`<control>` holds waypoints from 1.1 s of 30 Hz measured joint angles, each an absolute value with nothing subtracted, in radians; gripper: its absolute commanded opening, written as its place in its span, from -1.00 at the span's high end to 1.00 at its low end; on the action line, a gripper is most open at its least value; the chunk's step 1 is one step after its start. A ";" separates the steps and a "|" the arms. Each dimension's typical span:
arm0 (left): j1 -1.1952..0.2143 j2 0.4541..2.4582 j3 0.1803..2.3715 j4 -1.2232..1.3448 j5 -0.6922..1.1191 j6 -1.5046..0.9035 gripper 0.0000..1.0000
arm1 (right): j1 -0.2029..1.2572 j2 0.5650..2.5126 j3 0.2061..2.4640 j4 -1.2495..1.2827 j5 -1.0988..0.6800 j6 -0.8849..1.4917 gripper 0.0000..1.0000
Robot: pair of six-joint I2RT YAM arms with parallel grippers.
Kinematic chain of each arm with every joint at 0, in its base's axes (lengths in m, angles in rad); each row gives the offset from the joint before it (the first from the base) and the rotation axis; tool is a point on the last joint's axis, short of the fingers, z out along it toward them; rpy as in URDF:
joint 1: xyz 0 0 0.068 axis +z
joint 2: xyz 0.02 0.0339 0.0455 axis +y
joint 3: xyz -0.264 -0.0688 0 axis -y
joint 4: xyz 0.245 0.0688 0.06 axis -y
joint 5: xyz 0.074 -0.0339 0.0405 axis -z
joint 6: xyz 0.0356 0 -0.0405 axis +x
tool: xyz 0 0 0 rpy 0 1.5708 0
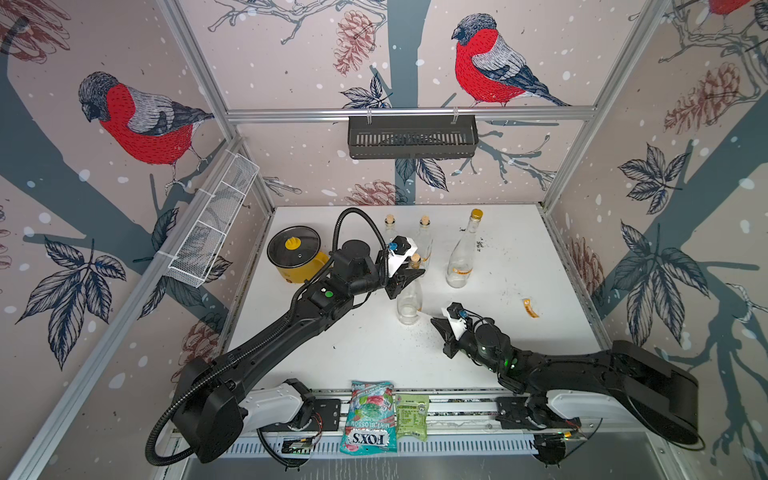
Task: Remove the label from the bottle
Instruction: Tear open the label from the bottle.
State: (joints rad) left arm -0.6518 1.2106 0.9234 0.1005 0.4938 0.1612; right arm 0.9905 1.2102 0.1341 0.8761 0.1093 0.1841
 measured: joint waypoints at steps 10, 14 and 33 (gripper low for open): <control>-0.652 1.214 0.926 0.101 0.494 0.162 1.00 | 0.975 1.217 0.134 0.876 0.117 0.185 0.99; -0.652 1.214 0.926 0.101 0.493 0.162 1.00 | 0.971 1.219 0.134 0.876 0.123 0.185 0.99; -0.652 1.215 0.928 0.099 0.487 0.162 1.00 | 0.950 1.226 0.134 0.876 0.139 0.188 0.99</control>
State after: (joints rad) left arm -0.6518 1.2152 0.9283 0.0986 0.4870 0.1619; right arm 0.9504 1.2263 0.1341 0.8761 0.1387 0.1883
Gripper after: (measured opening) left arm 0.316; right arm 0.049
